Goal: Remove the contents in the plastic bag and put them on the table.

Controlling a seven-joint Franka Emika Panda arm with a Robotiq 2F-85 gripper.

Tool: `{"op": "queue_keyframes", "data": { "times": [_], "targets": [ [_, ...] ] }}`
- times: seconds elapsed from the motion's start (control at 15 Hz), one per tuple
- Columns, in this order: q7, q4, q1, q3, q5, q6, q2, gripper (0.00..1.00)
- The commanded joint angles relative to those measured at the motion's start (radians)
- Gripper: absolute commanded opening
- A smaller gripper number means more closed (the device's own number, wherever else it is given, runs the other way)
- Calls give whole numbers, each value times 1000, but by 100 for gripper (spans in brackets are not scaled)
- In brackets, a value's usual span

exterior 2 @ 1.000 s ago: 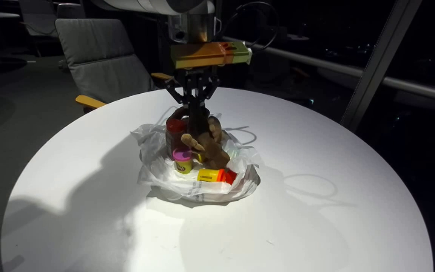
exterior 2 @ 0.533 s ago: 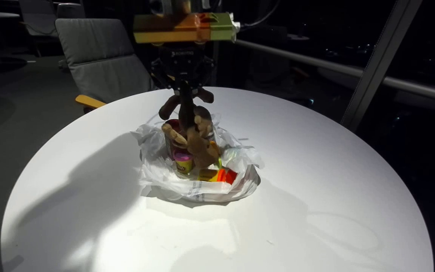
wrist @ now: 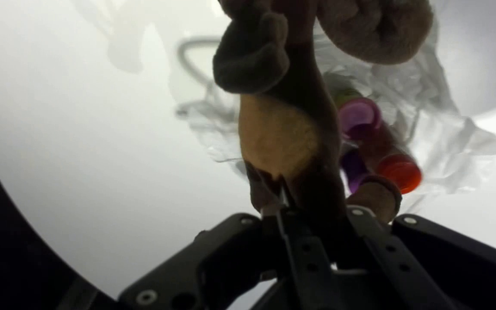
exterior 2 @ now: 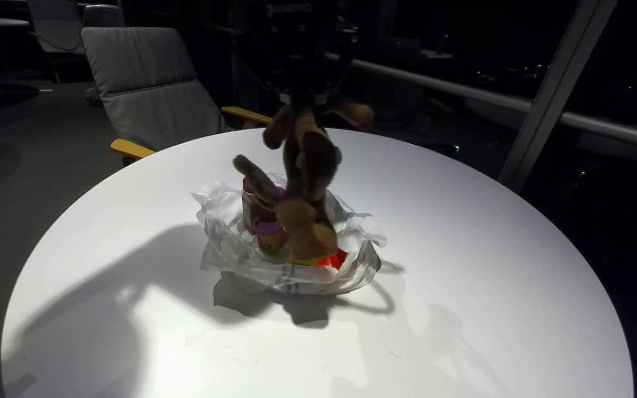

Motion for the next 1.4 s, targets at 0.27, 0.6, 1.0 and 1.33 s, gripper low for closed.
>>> {"op": "queue_keyframes", "data": {
  "times": [0.27, 0.6, 1.0, 1.33],
  "targets": [
    [257, 221, -89, -80, -209, 50, 327, 14],
    [283, 343, -2, -100, -204, -7, 561, 14],
    [437, 372, 128, -206, -307, -50, 524, 70],
    [524, 371, 155, -219, -386, -134, 475, 100]
  ]
}}
